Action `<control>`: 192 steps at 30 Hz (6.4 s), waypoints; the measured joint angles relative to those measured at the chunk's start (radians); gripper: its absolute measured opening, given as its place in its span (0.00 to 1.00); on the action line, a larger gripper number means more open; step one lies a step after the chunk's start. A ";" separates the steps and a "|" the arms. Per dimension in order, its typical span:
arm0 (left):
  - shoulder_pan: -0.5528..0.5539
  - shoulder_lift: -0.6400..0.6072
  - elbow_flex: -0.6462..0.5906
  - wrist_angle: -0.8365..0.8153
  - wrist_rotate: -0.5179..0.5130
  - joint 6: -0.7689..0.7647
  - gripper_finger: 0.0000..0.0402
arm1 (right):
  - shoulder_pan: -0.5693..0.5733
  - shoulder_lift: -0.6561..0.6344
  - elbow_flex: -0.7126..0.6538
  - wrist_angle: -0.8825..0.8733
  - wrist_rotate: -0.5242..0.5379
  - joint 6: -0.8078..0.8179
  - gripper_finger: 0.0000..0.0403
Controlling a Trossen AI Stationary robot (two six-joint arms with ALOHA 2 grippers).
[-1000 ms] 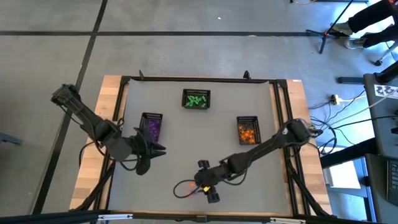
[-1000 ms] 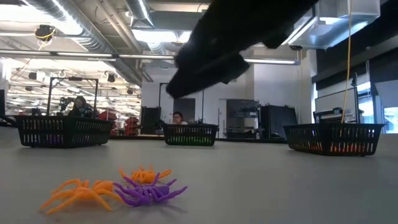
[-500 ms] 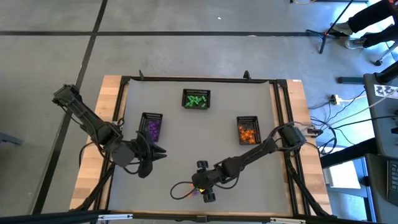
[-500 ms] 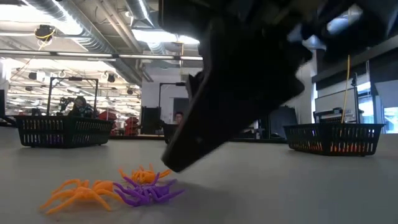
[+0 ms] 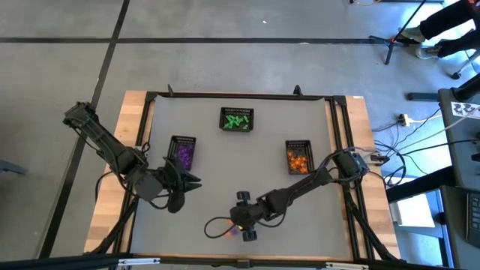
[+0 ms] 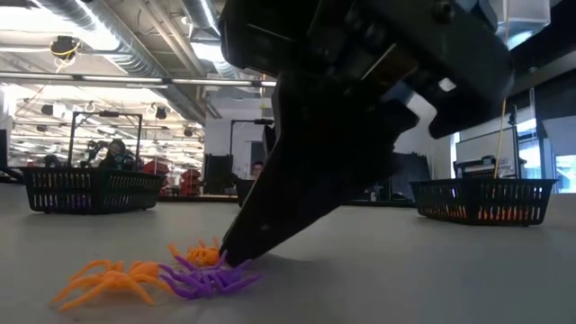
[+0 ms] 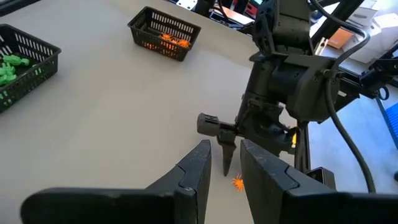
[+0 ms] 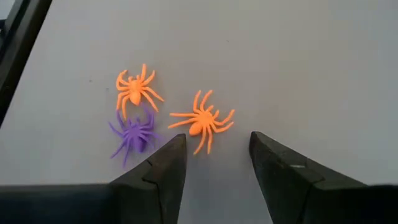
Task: Sort Halloween decoration
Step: Put the top orange spider toy into the right bin, then put the orange spider toy into the right bin
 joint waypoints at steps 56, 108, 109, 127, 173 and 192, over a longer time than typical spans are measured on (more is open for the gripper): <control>0.031 0.000 0.000 -0.003 -0.097 0.032 0.20 | -0.428 -1.145 -0.689 -0.645 0.039 0.235 0.01; 0.088 0.735 0.031 0.534 0.565 0.353 0.20 | -0.425 -1.210 -0.708 -0.316 -0.108 0.349 0.36; 0.090 0.735 0.050 0.517 0.565 0.389 0.20 | -0.425 -1.210 -0.708 -0.318 -0.109 0.349 0.36; 0.100 0.774 0.140 0.406 0.601 0.570 0.20 | -0.425 -1.210 -0.707 -0.320 -0.091 0.331 0.36; 0.120 0.835 0.353 -0.021 0.484 0.505 0.20 | -0.425 -1.209 -0.707 -0.321 -0.101 0.356 0.36; 0.106 0.735 0.052 0.278 0.460 0.348 0.20 | -0.425 -1.209 -0.707 -0.314 -0.110 0.357 0.36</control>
